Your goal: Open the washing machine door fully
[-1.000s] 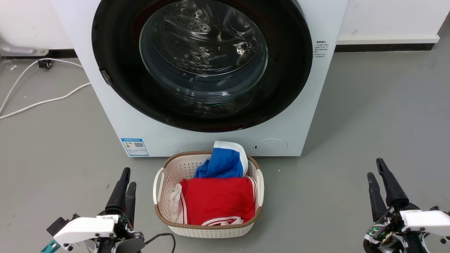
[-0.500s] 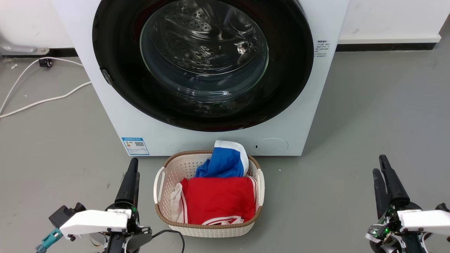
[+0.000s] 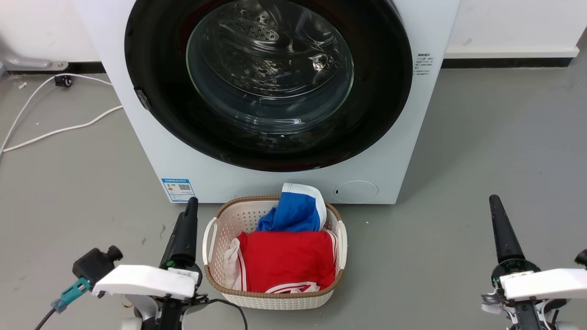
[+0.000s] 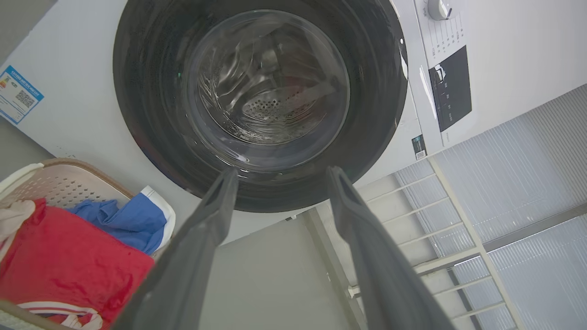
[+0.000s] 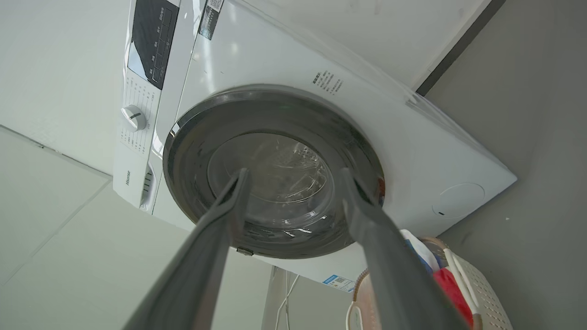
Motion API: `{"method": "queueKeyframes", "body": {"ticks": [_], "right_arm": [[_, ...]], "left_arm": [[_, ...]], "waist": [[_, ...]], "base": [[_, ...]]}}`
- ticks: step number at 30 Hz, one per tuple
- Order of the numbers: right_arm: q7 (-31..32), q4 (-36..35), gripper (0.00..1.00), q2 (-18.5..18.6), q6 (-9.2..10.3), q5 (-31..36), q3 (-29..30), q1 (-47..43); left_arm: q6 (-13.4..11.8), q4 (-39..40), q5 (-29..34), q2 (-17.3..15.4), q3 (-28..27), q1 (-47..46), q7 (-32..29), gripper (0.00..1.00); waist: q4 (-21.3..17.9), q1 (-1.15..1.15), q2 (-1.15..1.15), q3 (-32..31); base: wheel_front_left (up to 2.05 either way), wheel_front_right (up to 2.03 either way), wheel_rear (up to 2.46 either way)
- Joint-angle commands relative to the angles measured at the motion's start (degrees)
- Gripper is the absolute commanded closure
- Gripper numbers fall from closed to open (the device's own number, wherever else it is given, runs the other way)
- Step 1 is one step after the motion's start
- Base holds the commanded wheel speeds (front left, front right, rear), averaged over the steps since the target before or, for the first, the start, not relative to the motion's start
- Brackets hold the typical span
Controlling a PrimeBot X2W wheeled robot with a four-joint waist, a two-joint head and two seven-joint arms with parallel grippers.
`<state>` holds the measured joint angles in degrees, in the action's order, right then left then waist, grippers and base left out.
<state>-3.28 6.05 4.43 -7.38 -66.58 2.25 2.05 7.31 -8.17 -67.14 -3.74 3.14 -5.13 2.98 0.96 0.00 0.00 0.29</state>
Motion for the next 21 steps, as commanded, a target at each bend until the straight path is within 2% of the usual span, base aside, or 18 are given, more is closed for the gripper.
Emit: {"method": "queueKeyframes", "body": {"ticks": [1,13,21], "right_arm": [[-0.57,-1.26,0.00,0.29,-0.07,2.15,-0.29,0.30],[-0.05,-4.20,0.00,-0.30,-0.09,19.62,-0.61,-0.72],[1.05,-5.81,0.00,-0.86,-0.10,28.06,1.07,-1.81]], "left_arm": [[0.12,0.91,2.45,-0.70,0.65,-1.64,0.53,0.00],[0.02,-1.21,19.30,-1.39,2.20,-2.02,2.76,0.00],[-0.16,-2.33,27.84,-1.81,3.48,-2.39,4.10,0.00]], "waist": [[0.04,0.00,0.00,-0.02],[0.35,0.00,0.00,-0.20],[0.49,0.00,0.00,-0.42]], "base": [[0.00,0.00,0.00],[0.00,0.00,0.00],[0.00,0.00,0.00]]}}
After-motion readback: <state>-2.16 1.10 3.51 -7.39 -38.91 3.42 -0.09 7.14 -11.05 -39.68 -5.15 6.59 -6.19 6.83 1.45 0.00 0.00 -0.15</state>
